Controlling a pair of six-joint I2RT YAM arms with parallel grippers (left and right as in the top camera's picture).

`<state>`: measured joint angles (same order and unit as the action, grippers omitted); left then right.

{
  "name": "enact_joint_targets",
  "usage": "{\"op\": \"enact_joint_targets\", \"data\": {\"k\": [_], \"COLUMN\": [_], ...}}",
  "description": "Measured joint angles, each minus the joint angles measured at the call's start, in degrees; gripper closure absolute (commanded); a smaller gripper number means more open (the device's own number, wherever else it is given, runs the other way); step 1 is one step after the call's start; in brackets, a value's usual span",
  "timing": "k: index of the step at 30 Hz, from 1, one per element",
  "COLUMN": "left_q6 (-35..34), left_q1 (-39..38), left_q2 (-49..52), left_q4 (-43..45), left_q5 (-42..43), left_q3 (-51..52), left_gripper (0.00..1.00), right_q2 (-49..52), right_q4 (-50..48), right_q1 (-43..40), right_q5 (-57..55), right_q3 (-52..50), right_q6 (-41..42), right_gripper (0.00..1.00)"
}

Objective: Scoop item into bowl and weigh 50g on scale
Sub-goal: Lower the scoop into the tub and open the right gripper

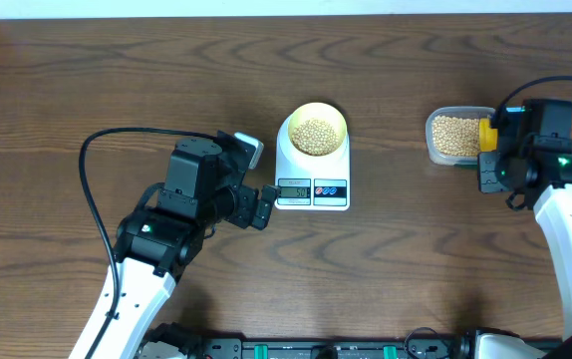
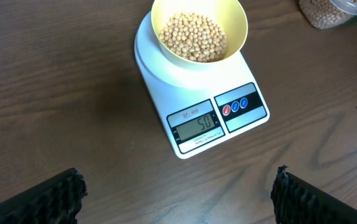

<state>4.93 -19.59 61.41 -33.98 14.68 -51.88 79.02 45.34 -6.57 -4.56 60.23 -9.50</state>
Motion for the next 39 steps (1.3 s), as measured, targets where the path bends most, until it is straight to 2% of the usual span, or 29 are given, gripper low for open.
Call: {"op": "enact_joint_targets", "data": {"k": [3, 8, 10, 11, 12, 15, 17, 19, 26, 33, 39], "left_q6": [0.0, 0.0, 0.0, 0.0, 0.0, 0.0, 0.0, 0.0, 0.0, 0.0, 0.0], "left_q1": [0.0, 0.0, 0.0, 0.0, 0.0, 0.0, 0.0, 0.0, 0.0, 0.0, 0.0], "left_q2": [0.0, 0.0, 0.0, 0.0, 0.0, 0.0, 0.0, 0.0, 0.0, 0.0, 0.0], "left_q4": [0.0, 0.0, 0.0, 0.0, 0.0, 0.0, 0.0, 0.0, 0.0, 0.0, 0.0], "left_q5": [0.0, 0.0, 0.0, 0.0, 0.0, 0.0, 0.0, 0.0, 0.0, 0.0, 0.0], "left_q3": [0.0, 0.0, 0.0, 0.0, 0.0, 0.0, 0.0, 0.0, 0.0, 0.0, 0.0], "left_gripper": [0.02, 0.02, 0.02, 0.02, 0.02, 0.02, 0.02, 0.02, 0.02, 0.02, 0.02], "right_q2": [0.0, 0.0, 0.0, 0.0, 0.0, 0.0, 0.0, 0.0, 0.0, 0.0, 0.0], "right_q4": [-0.1, -0.1, -0.1, -0.1, 0.0, 0.5, 1.0, 1.3, 1.3, 1.0, 0.0], "right_q1": [0.3, 0.3, 0.3, 0.3, 0.3, 0.3, 0.3, 0.3, 0.3, 0.3, 0.3], "right_q5": [-0.2, 2.9, 3.7, 4.0, 4.3, 5.0, 5.2, 5.2, 4.7, -3.7, -2.4], "right_q3": [0.0, 0.0, 0.0, 0.0, 0.0, 0.0, 0.0, 0.0, 0.0, 0.0, 0.0], "right_q6": [0.0, 0.0, 0.0, 0.0, -0.1, 0.4, 0.7, 1.2, 1.7, 5.7, 7.0], "right_gripper": [0.90, 0.77, 0.63, 0.48, 0.41, 0.33, 0.20, 0.03, 0.01, 0.01, 0.01]}}
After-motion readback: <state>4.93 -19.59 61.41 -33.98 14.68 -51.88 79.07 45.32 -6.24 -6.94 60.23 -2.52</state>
